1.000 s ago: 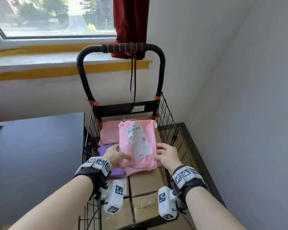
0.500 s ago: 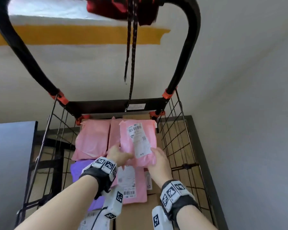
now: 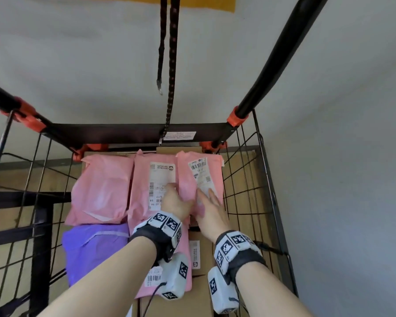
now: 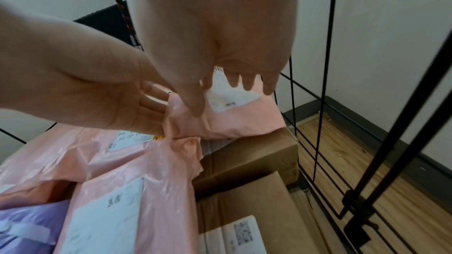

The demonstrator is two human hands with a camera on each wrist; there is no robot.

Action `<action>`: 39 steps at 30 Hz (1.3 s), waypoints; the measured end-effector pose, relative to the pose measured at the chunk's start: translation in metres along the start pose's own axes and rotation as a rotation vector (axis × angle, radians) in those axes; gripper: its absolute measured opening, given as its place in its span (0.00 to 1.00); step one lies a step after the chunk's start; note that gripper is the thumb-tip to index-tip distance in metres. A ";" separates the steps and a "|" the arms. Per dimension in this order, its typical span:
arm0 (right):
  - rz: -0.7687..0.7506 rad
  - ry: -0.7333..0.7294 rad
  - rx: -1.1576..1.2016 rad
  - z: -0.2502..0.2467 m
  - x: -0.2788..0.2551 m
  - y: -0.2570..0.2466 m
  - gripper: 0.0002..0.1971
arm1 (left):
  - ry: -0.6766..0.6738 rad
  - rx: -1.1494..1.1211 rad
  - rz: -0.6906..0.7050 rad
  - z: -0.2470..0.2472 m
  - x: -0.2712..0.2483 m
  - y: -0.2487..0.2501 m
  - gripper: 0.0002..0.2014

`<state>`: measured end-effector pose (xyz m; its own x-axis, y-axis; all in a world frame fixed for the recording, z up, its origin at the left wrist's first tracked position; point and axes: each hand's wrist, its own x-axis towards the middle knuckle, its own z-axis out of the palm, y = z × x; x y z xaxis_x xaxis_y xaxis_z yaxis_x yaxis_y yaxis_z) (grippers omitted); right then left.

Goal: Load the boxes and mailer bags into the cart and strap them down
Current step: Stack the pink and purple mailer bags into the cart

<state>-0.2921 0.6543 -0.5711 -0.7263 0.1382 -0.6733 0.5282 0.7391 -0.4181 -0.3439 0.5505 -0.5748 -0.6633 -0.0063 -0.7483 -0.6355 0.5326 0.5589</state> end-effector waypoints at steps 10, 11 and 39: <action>0.015 0.044 -0.048 -0.026 -0.063 -0.022 0.19 | -0.054 0.310 0.036 -0.033 -0.057 -0.005 0.19; 0.007 0.045 -0.051 -0.029 -0.074 -0.026 0.16 | -0.078 0.366 0.056 -0.038 -0.070 -0.005 0.17; -0.599 0.125 -0.479 0.060 -0.417 -0.217 0.13 | 0.557 0.723 0.126 -0.314 -0.488 -0.176 0.15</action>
<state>-0.0774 0.3967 -0.2359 -0.8873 -0.3222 -0.3301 -0.1970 0.9117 -0.3605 -0.0319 0.1940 -0.1960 -0.9245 -0.2193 -0.3119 -0.2686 0.9551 0.1247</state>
